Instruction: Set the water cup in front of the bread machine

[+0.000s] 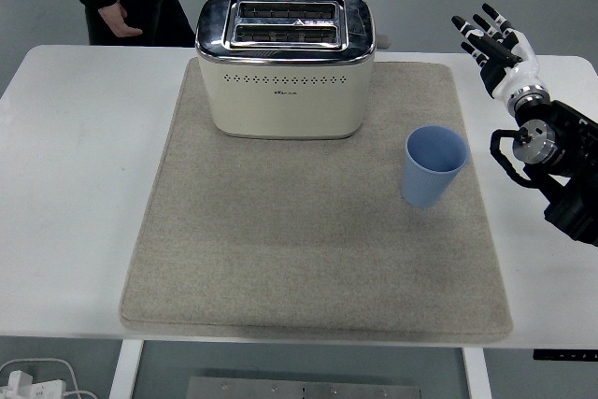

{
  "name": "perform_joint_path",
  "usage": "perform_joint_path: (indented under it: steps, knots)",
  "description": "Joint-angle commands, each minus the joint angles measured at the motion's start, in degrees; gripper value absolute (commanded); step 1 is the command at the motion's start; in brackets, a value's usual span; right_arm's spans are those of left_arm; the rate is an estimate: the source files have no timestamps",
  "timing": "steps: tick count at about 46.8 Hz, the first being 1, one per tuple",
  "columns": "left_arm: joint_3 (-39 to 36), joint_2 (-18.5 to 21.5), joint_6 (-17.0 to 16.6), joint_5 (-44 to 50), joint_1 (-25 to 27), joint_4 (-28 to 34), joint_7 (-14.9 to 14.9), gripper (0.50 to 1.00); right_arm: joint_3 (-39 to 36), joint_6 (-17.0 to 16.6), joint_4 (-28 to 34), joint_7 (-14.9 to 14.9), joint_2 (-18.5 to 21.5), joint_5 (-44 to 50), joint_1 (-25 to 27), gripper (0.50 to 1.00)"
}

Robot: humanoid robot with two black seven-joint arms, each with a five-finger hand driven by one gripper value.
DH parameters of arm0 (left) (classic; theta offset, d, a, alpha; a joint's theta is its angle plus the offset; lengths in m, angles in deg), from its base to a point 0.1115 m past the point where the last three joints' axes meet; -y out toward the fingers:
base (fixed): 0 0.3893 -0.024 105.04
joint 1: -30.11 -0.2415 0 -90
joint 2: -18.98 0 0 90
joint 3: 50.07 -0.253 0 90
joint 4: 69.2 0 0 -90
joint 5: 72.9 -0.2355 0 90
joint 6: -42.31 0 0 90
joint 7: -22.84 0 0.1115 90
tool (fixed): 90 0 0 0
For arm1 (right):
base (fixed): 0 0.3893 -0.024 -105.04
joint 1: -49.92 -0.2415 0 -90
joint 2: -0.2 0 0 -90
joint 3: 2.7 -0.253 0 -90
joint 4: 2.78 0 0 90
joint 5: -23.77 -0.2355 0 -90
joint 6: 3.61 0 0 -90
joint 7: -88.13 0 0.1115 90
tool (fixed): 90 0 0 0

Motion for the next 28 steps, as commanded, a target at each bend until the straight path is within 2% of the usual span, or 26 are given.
perform_joint_path:
  steps: [1, 28]
  knots:
    - [0.0, 0.0, 0.0, 0.0, 0.1, 0.0, 0.0, 1.0, 0.0, 0.0, 0.0, 0.0, 0.0, 0.0, 0.0, 0.926]
    - [-0.1, 0.0, 0.0, 0.1, 0.1, -0.1, 0.0, 1.0, 0.1, -0.7, -0.3, 0.0, 0.0, 0.1, 0.1, 0.926]
